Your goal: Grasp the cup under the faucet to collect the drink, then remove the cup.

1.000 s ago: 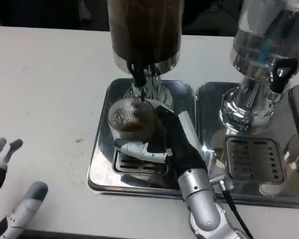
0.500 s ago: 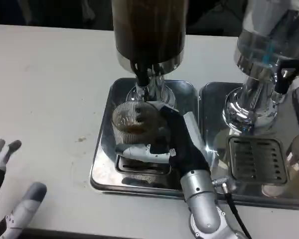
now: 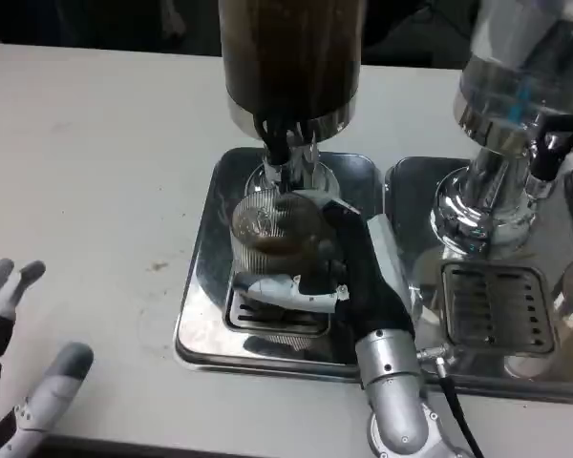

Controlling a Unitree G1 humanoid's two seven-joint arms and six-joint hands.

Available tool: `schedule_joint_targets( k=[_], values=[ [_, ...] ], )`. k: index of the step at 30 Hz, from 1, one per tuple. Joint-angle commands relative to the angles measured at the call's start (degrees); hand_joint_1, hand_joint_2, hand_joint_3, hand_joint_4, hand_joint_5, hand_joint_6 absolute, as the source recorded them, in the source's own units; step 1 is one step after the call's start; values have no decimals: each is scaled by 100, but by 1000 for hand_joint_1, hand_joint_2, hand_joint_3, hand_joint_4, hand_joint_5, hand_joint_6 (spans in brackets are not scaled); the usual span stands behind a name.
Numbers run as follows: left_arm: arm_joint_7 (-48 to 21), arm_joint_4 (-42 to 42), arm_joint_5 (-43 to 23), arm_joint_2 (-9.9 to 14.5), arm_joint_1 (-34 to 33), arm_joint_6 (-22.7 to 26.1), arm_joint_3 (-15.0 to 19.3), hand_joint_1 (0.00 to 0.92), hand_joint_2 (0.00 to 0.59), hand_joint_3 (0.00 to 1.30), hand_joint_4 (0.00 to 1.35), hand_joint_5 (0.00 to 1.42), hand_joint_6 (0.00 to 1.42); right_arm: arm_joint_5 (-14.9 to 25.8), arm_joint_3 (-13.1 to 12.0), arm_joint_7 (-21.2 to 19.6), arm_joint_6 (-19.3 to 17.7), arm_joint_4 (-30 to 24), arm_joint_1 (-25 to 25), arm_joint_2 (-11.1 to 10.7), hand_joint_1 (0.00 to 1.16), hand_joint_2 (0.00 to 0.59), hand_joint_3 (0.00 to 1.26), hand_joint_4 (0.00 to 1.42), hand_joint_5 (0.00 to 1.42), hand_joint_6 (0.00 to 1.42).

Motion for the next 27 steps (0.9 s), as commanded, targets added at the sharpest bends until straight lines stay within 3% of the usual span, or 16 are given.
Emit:
schedule_joint_targets(
  k=[1, 14, 27],
  values=[
    [-66, 62, 5, 51, -66, 26, -59, 0, 146, 156, 0, 45, 0, -117, 47, -126, -171, -390, 270, 183, 1069, 116, 738, 755, 905, 1274],
    [-81, 176, -3, 25, -185, 2, -195, 0, 146, 156, 0, 45, 0, -287, 127, 59, 86, -1169, 652, -5, 1037, 130, 738, 765, 905, 1327],
    [-56, 336, 27, -4, -344, -58, -363, 0, 142, 156, 0, 46, 0, -341, 142, 713, 838, -2222, 1103, -276, 1003, 134, 762, 792, 922, 1358]
  ],
)
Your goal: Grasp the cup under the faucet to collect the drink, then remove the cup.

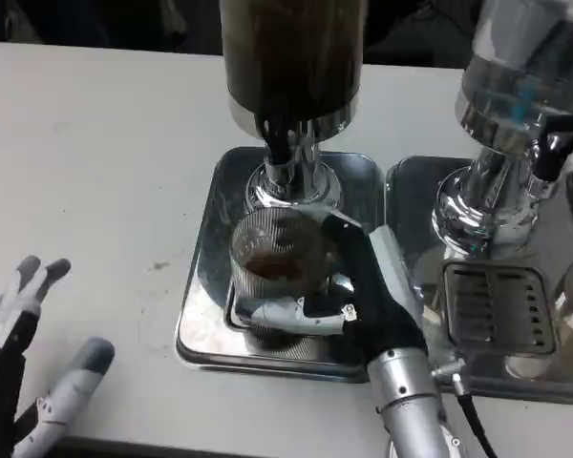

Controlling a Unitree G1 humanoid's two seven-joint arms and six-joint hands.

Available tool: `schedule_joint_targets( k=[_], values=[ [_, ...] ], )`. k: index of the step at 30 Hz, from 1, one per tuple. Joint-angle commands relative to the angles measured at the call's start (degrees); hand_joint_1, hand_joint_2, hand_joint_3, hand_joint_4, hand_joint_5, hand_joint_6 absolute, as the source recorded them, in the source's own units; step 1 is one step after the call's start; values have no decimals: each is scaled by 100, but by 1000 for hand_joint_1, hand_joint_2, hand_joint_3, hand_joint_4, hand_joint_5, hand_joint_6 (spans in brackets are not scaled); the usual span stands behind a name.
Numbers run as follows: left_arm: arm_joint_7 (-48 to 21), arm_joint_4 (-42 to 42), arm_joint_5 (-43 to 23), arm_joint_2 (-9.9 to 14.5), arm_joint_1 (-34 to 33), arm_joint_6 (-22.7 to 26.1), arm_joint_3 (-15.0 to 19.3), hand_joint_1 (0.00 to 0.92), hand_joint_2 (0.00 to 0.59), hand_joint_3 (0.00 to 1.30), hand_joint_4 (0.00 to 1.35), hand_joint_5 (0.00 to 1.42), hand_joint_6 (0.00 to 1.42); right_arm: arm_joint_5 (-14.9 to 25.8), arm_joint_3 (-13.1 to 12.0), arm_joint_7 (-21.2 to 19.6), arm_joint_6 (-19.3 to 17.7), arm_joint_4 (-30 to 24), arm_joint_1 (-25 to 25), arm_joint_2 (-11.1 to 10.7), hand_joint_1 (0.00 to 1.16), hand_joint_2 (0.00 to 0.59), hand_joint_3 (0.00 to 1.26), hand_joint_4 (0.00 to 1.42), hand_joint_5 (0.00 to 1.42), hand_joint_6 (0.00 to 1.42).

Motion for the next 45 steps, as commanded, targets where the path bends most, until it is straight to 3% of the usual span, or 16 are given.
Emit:
schedule_joint_targets(
  k=[1, 12, 20, 25, 31, 37, 40, 45],
  values=[
    [-11, 110, 20, -1, -97, -56, -91, 0, 142, 156, 0, 46, 0, -1, -30, 155, 139, -500, 112, 1, 1001, 134, 762, 792, 922, 1358],
    [33, 251, 31, -8, -211, -94, -198, 0, 142, 156, 0, 46, 0, -3, -149, 308, 403, -1147, 435, -79, 970, 148, 765, 792, 934, 1381],
    [49, 241, 141, 10, -277, -64, -244, 0, 142, 156, 0, 46, 0, -145, -196, 465, 633, -1843, 709, -258, 963, 156, 776, 809, 950, 1381],
    [62, 223, 242, 18, -323, -24, -286, 0, 141, 150, 0, 45, 0, -157, -249, 636, 710, -2048, 753, -447, 955, 159, 777, 810, 950, 1379],
    [58, 252, 251, 54, -356, -12, -274, 0, 141, 138, 0, 36, 0, -193, -284, 728, 817, -2332, 885, -527, 947, 164, 777, 810, 955, 1389],
    [-47, 32, 402, 169, -305, 178, -302, 0, 141, 129, 0, 26, 0, -134, -335, 814, 816, -2512, 1089, -576, 943, 168, 777, 820, 961, 1396],
    [-250, -369, 627, 355, -196, 506, -370, 0, 139, 28, 0, 1, 0, -135, -364, 881, 767, -2689, 1213, -650, 942, 170, 777, 820, 961, 1396],
    [-405, -820, 850, 550, -27, 852, -400, 0, 133, 0, 0, 0, 0, -84, -437, 959, 764, -2845, 1327, -672, 941, 172, 783, 829, 961, 1396]
  ],
)
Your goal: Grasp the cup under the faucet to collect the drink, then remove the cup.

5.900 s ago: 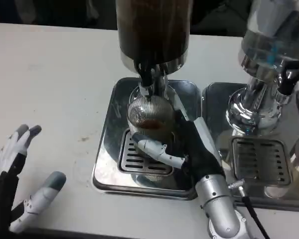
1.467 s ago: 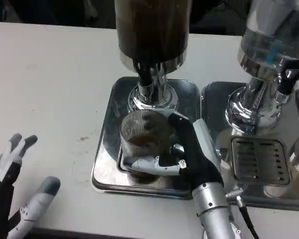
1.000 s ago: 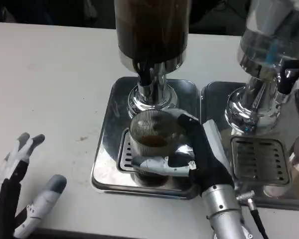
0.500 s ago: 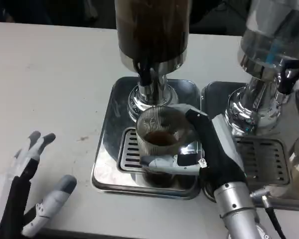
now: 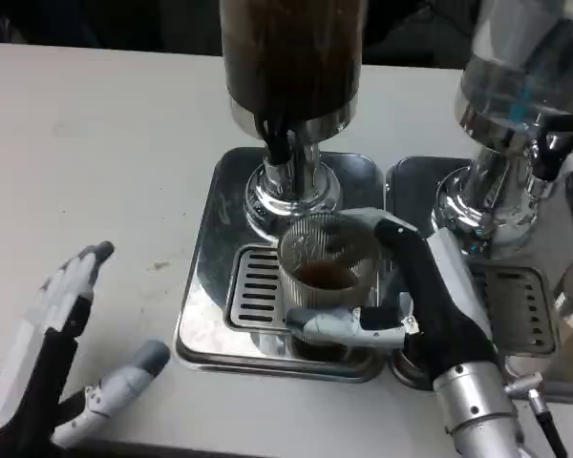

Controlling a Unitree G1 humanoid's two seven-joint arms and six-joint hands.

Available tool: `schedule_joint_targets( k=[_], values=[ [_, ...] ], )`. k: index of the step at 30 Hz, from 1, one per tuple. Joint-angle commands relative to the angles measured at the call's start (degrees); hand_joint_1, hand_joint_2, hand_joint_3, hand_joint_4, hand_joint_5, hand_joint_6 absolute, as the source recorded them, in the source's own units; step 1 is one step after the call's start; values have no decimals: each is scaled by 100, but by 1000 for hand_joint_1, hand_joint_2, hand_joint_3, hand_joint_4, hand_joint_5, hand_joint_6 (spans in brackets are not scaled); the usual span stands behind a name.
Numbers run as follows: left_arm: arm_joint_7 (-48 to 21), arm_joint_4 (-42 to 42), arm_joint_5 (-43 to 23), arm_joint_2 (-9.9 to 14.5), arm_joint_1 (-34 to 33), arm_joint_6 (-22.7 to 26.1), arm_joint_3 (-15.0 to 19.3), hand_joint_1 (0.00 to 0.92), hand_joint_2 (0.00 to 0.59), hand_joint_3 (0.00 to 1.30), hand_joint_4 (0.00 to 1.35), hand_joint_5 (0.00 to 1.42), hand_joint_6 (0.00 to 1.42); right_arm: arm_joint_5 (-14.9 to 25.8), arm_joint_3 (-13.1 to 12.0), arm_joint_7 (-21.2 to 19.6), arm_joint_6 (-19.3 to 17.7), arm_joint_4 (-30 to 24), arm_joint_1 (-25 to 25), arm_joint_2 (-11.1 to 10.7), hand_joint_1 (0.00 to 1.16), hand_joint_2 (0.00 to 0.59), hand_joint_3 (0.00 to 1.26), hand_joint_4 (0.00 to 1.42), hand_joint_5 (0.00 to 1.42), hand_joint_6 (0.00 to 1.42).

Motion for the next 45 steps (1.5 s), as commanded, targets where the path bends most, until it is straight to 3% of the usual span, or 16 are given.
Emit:
schedule_joint_targets(
  k=[1, 9, 15, 18, 25, 30, 38, 45],
  values=[
    [-143, -293, 126, 192, 169, 261, -32, 0, 132, 0, 0, 0, 0, 93, -99, 9, -134, -314, 66, -24, 941, 173, 784, 835, 968, 1396],
    [-213, -867, 615, 519, 473, 581, -46, 0, 120, 0, 0, 0, 0, 92, -120, 26, -220, -430, 164, -78, 941, 173, 788, 838, 977, 1396],
    [-309, -1583, 928, 783, 899, 900, 56, 0, 115, 0, 0, 0, 0, 122, -174, 203, -233, -956, 439, -262, 940, 173, 800, 849, 988, 1396],
    [-366, -1783, 946, 866, 1070, 970, 94, 0, 112, 0, 0, 0, 0, -61, -136, 175, -361, -1195, 595, -412, 938, 179, 801, 858, 989, 1396],
    [-466, -2190, 1001, 960, 1425, 1015, 141, 0, 111, 0, 0, 0, 0, 127, -122, 412, -379, -1696, 1041, -482, 935, 182, 807, 860, 990, 1396],
    [-451, -2383, 1102, 937, 1655, 1032, 158, 0, 114, 0, 0, 0, 0, 154, -193, 551, -434, -2074, 1305, -606, 934, 182, 809, 860, 990, 1398],
    [-46, -2850, 1547, 383, 2177, 1328, 88, 0, 114, 0, 0, 0, 0, 375, -320, 798, -551, -2471, 1810, -757, 928, 181, 809, 860, 1000, 1398],
    [274, -2894, 1773, 239, 2307, 1331, 46, 0, 114, 0, 0, 0, 0, 620, -502, 1061, -740, -2568, 2042, -964, 924, 180, 814, 860, 1001, 1398]
  ],
)
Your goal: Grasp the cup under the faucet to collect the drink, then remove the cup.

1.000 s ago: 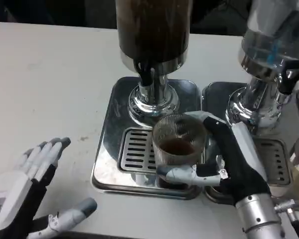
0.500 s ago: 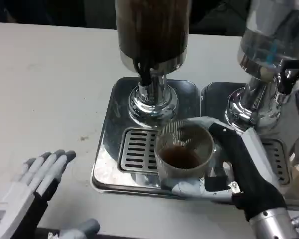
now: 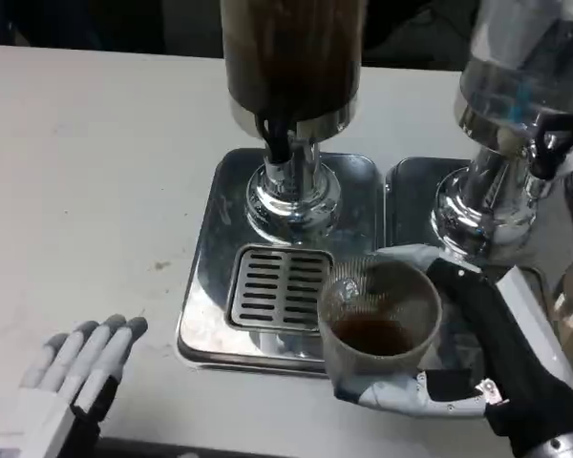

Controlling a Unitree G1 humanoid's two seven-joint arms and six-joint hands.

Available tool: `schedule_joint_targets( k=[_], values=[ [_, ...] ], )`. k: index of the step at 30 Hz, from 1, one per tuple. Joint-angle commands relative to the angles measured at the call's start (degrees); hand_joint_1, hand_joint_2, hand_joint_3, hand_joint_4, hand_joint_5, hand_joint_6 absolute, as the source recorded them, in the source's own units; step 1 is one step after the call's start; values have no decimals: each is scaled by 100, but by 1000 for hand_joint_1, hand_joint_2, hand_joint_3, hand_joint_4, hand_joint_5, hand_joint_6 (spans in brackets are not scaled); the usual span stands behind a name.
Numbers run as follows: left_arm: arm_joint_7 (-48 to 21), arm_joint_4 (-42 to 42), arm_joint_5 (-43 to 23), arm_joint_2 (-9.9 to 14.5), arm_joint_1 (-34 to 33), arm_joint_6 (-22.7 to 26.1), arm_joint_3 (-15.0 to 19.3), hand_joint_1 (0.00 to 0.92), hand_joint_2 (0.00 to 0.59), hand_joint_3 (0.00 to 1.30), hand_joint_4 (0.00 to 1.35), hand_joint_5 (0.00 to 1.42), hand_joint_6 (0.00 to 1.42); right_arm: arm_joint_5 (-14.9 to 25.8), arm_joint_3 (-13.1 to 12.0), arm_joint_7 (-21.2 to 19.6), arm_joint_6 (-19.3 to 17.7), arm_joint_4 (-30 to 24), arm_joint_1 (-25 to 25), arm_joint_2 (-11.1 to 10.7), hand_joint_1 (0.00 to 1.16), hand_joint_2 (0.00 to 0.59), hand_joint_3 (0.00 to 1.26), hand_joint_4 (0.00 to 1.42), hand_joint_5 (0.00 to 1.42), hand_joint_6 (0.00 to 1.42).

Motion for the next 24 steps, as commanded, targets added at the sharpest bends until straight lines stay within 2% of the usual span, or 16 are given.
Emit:
schedule_joint_targets(
  k=[1, 6, 14, 24],
  values=[
    [177, -85, 171, -66, 53, 59, -50, 0, 114, 0, 0, 0, 0, 208, -77, 65, -371, -264, 135, -39, 923, 180, 814, 860, 1001, 1398],
    [139, -207, 239, -154, 39, 202, -107, 0, 118, 0, 0, 0, 0, 275, -129, 102, -379, -393, 344, -21, 921, 180, 816, 869, 1002, 1413],
    [42, -508, 240, -234, 42, 407, -170, 0, 117, 0, 0, 0, 0, 213, -246, -95, -530, -426, 448, 117, 920, 180, 824, 877, 1013, 1416],
    [54, -641, 304, -297, 92, 504, -318, 0, 113, 0, 0, 0, 0, 192, -301, -39, -532, -475, 494, 176, 915, 188, 825, 885, 1019, 1416]
  ],
)
